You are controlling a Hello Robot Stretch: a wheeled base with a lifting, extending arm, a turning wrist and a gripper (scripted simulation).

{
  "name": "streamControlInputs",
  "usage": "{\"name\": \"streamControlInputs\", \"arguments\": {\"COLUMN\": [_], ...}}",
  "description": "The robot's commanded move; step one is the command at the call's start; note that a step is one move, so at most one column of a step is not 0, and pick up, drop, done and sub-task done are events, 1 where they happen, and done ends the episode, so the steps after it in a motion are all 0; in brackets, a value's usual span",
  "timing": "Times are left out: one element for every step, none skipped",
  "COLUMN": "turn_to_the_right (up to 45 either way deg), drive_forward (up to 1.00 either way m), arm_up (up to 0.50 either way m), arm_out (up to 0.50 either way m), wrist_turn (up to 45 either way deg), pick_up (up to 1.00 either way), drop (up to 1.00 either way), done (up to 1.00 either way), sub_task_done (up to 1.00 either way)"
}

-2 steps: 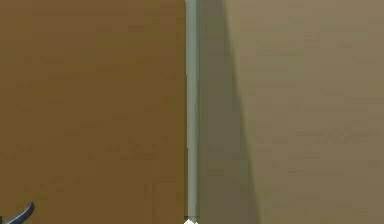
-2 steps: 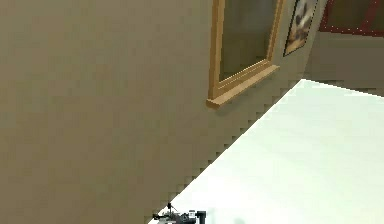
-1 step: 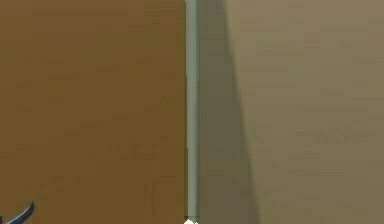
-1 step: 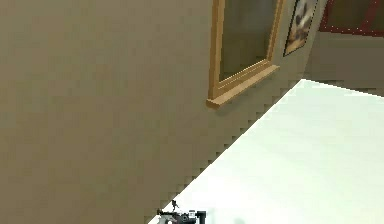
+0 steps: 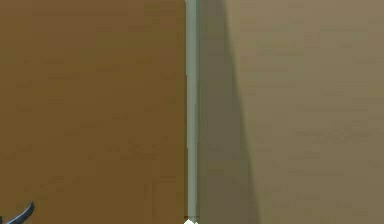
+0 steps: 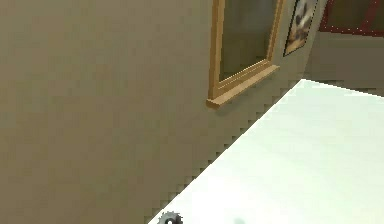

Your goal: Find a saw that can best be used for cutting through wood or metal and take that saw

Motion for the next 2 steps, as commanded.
{"name": "streamControlInputs", "arguments": {"turn_to_the_right": [0.0,0.0], "drive_forward": [0.0,0.0], "arm_up": [0.0,0.1], "arm_out": [0.0,0.0], "wrist_turn": [0.0,0.0], "pick_up": [1.0,0.0], "drop": [0.0,0.0], "done": [0.0,0.0], "sub_task_done": [0.0,0.0]}}
